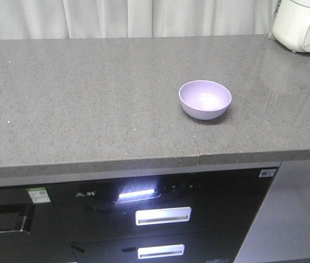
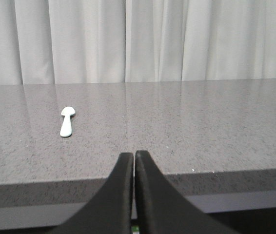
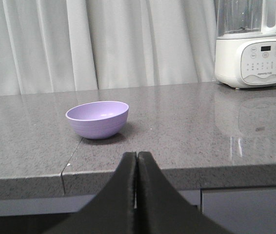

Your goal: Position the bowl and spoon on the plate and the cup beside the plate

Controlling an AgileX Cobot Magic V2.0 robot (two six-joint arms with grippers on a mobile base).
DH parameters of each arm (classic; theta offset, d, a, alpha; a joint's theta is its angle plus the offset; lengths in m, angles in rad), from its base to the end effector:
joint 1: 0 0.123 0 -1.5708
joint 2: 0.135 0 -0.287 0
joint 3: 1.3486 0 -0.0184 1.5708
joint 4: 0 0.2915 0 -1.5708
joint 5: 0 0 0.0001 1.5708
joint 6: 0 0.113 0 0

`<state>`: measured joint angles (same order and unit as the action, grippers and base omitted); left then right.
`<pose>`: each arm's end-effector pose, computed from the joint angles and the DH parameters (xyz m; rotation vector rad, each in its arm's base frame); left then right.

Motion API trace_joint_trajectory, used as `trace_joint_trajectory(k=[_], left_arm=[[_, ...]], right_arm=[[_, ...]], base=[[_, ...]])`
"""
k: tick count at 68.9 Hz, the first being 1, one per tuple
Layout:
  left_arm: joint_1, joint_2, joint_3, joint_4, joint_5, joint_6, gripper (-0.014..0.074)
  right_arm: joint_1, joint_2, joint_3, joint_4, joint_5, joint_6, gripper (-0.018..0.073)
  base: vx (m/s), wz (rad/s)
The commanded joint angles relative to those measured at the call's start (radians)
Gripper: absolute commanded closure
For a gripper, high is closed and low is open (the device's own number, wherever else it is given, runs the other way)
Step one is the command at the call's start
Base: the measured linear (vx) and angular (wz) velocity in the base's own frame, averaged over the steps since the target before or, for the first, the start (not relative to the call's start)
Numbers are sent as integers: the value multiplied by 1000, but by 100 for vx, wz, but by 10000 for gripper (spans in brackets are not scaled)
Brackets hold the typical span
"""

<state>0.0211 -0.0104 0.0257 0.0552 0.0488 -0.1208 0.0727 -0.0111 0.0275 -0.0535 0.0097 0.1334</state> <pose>0.1176 0.0028 0.2005 -0.0693 1.5462 -0.0332 0.1172 0.0085 0.2042 0.0059 1.5109 0.1220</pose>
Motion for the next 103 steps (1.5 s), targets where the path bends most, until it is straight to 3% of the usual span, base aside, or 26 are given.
trace_joint_trajectory(k=[1, 103], left_arm=[[-6, -14, -10, -7, -76, -4, 603], [-6, -14, -10, -7, -76, -4, 603]], right_arm=[[1, -8, 4, -8, -79, 1, 570], [1, -8, 4, -8, -79, 1, 570]], base=[[22, 0], [13, 3]])
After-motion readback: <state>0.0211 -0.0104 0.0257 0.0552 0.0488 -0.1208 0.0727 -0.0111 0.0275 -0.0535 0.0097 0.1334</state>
